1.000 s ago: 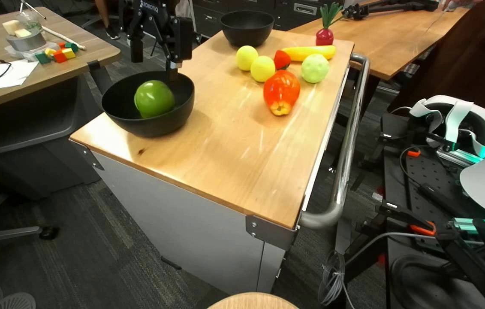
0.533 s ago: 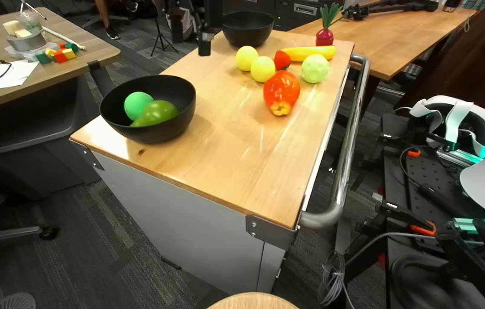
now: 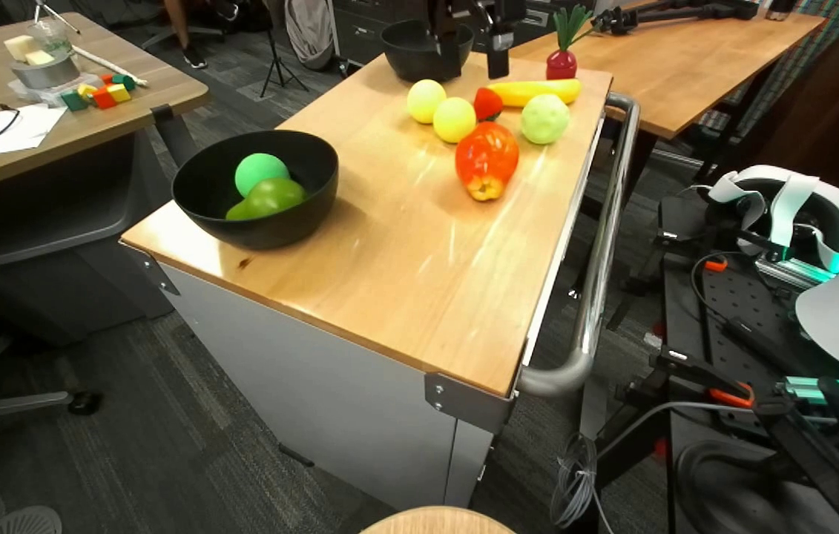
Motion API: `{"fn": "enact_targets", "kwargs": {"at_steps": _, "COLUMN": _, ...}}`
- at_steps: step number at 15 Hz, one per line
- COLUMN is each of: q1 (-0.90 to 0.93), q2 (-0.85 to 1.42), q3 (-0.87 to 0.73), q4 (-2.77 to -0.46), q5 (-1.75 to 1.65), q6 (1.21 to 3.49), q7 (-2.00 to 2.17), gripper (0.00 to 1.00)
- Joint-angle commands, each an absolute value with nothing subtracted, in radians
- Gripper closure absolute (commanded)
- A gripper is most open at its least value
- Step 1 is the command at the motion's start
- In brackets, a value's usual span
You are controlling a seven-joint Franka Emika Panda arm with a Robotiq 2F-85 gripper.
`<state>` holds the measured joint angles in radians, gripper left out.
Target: Put the fruits in the bowls
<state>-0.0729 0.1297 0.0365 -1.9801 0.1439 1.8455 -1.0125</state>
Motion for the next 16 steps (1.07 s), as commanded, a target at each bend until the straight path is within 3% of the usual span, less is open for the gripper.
{"fn": "enact_targets", "kwargs": {"at_steps": 1, "q1": -0.039, "q2": 0.074, "q3": 0.04, "q4": -2.125, "q5": 0.068, "q6": 1.926, "q7": -1.024, "gripper": 0.0}}
{"fn": "enact_targets", "kwargs": {"at_steps": 16, "q1": -0.016, "q2": 0.149, "q3": 0.052, "q4": -2.203, "q5": -0.074, "q6": 2.092, "q7": -1.152, "gripper": 0.0}}
